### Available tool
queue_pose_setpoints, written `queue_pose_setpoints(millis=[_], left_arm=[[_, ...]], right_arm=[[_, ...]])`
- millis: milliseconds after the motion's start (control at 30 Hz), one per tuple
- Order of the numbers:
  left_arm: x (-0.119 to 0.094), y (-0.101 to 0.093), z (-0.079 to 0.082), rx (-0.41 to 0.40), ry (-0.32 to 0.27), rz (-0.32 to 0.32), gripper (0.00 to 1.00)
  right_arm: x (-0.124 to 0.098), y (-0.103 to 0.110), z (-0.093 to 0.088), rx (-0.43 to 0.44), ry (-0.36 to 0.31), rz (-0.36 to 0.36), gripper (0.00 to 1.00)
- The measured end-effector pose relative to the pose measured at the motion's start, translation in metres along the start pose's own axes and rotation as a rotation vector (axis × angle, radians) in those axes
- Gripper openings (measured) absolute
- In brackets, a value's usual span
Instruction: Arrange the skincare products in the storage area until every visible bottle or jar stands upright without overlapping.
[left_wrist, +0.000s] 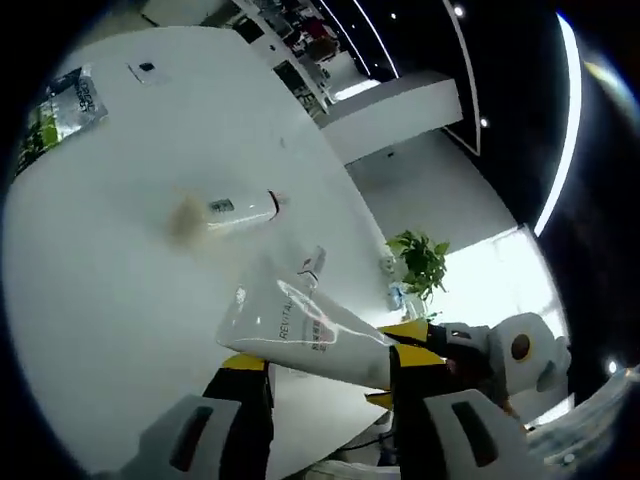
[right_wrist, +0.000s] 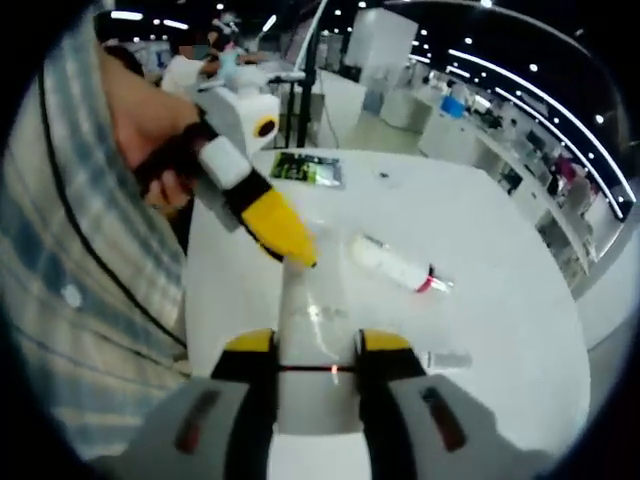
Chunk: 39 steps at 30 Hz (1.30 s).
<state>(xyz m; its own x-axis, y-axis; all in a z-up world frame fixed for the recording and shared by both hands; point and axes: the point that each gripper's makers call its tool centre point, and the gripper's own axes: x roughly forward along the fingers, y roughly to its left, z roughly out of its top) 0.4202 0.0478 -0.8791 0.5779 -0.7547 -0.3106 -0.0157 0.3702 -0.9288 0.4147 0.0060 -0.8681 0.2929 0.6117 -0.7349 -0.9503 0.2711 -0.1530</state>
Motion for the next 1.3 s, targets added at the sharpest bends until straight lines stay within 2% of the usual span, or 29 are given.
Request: queue_pose_setpoints(millis=[33, 100, 167, 267, 333, 367, 433, 500, 567, 633, 733, 900, 1000, 1067, 1133, 1200, 1300], left_arm=[[0.001, -0.002, 0.003, -0.044, -0.022, -0.015, 0.46], [0.002, -0.004, 0.006, -0.078, -0.048, -0.034, 0.44], [0.001, -0.005, 0.013, -0.133, -0.100, -0.061, 0.40], [-0.004, -0.002, 0.027, -0.270, -0.206, -0.114, 0.29], [-0.008, 0.001, 0.031, -0.299, -0.245, -0.122, 0.22], [-0.009, -0.001, 0.033, -0.290, -0.269, -0.124, 0.21], [-0.009, -0.004, 0.033, -0.286, -0.264, -0.128, 0.20], [-0.012, -0.011, 0.039, -0.287, -0.271, -0.166, 0.17], [-0.013, -0.018, 0.041, -0.273, -0.269, -0.173, 0.16], [-0.012, -0.024, 0.039, -0.235, -0.255, -0.153, 0.15], [-0.012, -0.029, 0.039, -0.252, -0.248, -0.154, 0.13], [-0.012, -0.042, 0.036, -0.192, -0.237, -0.143, 0.12], [-0.014, -0.043, 0.043, -0.143, -0.230, -0.142, 0.11], [-0.018, -0.048, 0.049, -0.080, -0.235, -0.164, 0.10], [-0.019, -0.056, 0.049, -0.056, -0.232, -0.166, 0.10], [-0.022, -0.055, 0.054, -0.022, -0.226, -0.166, 0.10], [-0.025, -0.054, 0.063, -0.021, -0.218, -0.175, 0.09]], right_arm=[[0.001, 0.000, 0.002, 0.001, -0.002, 0.002, 0.29], [0.002, 0.000, 0.005, 0.006, -0.011, 0.003, 0.29], [0.003, 0.000, 0.009, 0.016, -0.025, 0.007, 0.29], [0.004, 0.001, 0.016, 0.058, -0.058, 0.022, 0.29], [0.005, 0.002, 0.020, 0.071, -0.072, 0.036, 0.29], [0.005, 0.003, 0.020, 0.069, -0.073, 0.038, 0.29], [0.007, 0.004, 0.023, 0.069, -0.078, 0.040, 0.29], [0.007, 0.004, 0.025, 0.084, -0.092, 0.046, 0.29], [0.006, 0.003, 0.028, 0.106, -0.112, 0.052, 0.29], [0.007, 0.004, 0.028, 0.098, -0.111, 0.050, 0.29], [0.007, 0.004, 0.028, 0.105, -0.118, 0.053, 0.29], [0.010, 0.006, 0.027, 0.095, -0.119, 0.050, 0.30], [0.011, 0.006, 0.027, 0.097, -0.118, 0.038, 0.30], [0.011, 0.004, 0.030, 0.106, -0.127, 0.025, 0.30], [0.011, 0.003, 0.034, 0.117, -0.139, 0.020, 0.30], [0.012, 0.003, 0.037, 0.116, -0.143, 0.013, 0.30], [0.013, 0.001, 0.040, 0.124, -0.146, 0.003, 0.30]])
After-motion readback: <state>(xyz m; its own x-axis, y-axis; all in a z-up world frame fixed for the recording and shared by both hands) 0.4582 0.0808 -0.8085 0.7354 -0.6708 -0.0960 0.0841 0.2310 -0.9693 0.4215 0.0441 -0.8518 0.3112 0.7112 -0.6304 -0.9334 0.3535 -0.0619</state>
